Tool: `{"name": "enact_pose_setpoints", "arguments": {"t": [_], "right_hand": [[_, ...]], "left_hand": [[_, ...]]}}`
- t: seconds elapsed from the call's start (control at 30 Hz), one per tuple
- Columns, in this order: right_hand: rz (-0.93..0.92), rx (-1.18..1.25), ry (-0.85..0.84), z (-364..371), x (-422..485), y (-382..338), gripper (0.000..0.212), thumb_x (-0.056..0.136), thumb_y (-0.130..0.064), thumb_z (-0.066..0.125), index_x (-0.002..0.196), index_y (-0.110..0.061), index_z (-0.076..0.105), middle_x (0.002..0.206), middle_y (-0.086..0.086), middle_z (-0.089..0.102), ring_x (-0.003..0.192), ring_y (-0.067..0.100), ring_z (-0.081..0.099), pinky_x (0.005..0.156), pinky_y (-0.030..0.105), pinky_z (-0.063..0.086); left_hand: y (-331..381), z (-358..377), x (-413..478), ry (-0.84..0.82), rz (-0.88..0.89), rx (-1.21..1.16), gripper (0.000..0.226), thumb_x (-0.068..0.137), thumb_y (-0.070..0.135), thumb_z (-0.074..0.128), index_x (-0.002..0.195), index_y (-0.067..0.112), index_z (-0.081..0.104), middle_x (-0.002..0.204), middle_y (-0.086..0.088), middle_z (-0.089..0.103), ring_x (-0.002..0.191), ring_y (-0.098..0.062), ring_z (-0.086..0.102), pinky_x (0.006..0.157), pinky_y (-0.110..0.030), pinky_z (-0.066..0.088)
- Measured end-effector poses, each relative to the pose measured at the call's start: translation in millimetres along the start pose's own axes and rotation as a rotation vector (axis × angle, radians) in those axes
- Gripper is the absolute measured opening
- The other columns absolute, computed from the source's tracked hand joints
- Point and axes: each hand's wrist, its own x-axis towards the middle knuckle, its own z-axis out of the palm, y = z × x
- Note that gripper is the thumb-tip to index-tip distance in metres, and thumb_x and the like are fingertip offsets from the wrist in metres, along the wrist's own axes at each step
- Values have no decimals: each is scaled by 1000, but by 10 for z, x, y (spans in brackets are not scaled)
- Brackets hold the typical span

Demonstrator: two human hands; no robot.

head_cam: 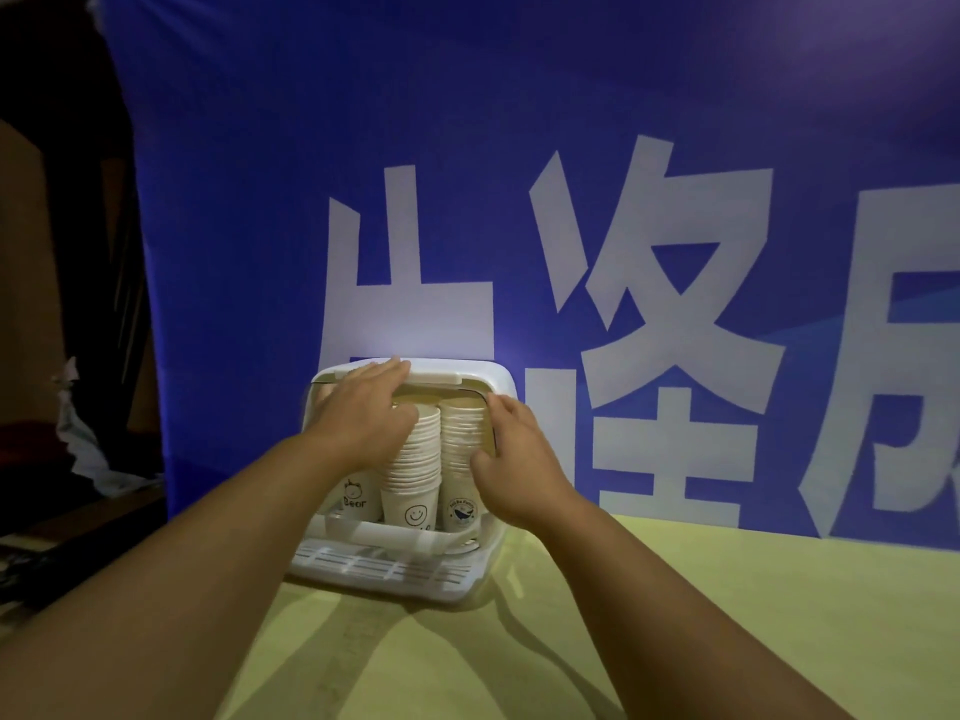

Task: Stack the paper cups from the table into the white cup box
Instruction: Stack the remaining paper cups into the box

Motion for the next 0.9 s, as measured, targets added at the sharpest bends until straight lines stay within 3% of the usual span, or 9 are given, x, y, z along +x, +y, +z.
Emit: {"name": "enact_pose_setpoints", "arguments": {"t": [0.13, 0.23, 0.4, 0.5, 0.63, 0.77, 0.83, 0.9], "right_hand": [[28, 42, 7, -32, 0, -29, 59, 92, -15, 57, 147, -28, 40, 142, -5, 43, 128, 18, 45, 104, 36, 46], [63, 72, 59, -54, -3, -57, 50, 94, -21, 57, 143, -28, 49, 140, -3, 49, 124, 19, 52, 102, 40, 49], [111, 114, 152, -96, -6, -133, 34, 96, -34, 57, 130, -29, 60, 129, -4, 60, 108, 13, 60, 93, 34, 54], [124, 103, 148, -79, -9, -176, 30, 95, -42, 56, 123, -31, 60, 121, -4, 61, 99, 13, 62, 84, 39, 59], [119, 52, 106, -79, -41, -197, 46, 92, -44, 61, 135, -32, 49, 134, -1, 53, 112, 18, 58, 92, 36, 54], [36, -26, -3, -42, -104, -181, 72, 88, -42, 70, 147, -41, 28, 148, -2, 37, 129, 21, 47, 95, 30, 43], [11, -71, -40, 5, -130, -155, 82, 82, -44, 75, 145, -48, 23, 151, -4, 31, 132, 22, 44, 98, 35, 47], [7, -92, -33, 32, -149, -136, 84, 79, -47, 77, 143, -51, 22, 151, -5, 29, 131, 23, 45, 99, 39, 50]], "left_hand": [[-61, -66, -59, -8, 1, -106, 79, 82, 40, 64, 155, 28, 39, 160, 6, 40, 146, -20, 34, 117, -47, 29], [-83, -128, -122, -8, 16, -104, 89, 68, 48, 63, 153, 32, 43, 158, 8, 42, 144, -20, 35, 117, -48, 27], [-157, -166, -305, 70, 67, -62, 76, 70, 54, 58, 144, 36, 53, 147, 13, 49, 138, -15, 35, 111, -46, 27], [-224, -112, -428, 150, 73, -58, 57, 78, 52, 70, 132, 38, 62, 133, 18, 54, 128, -11, 40, 107, -42, 31], [-259, 38, -671, 270, 77, -81, 32, 79, 48, 70, 110, 39, 65, 109, 21, 55, 109, -12, 48, 94, -37, 37], [-270, 195, -867, 289, -29, -159, 32, 84, 60, 64, 107, 39, 59, 106, 18, 51, 95, -13, 55, 87, -40, 47], [-272, 215, -896, 240, -78, -179, 43, 84, 67, 58, 117, 39, 55, 112, 16, 46, 97, -13, 55, 78, -39, 52], [-293, 239, -900, 190, -80, -152, 62, 85, 68, 61, 139, 43, 44, 133, 15, 40, 115, -14, 52, 84, -41, 55]]}}
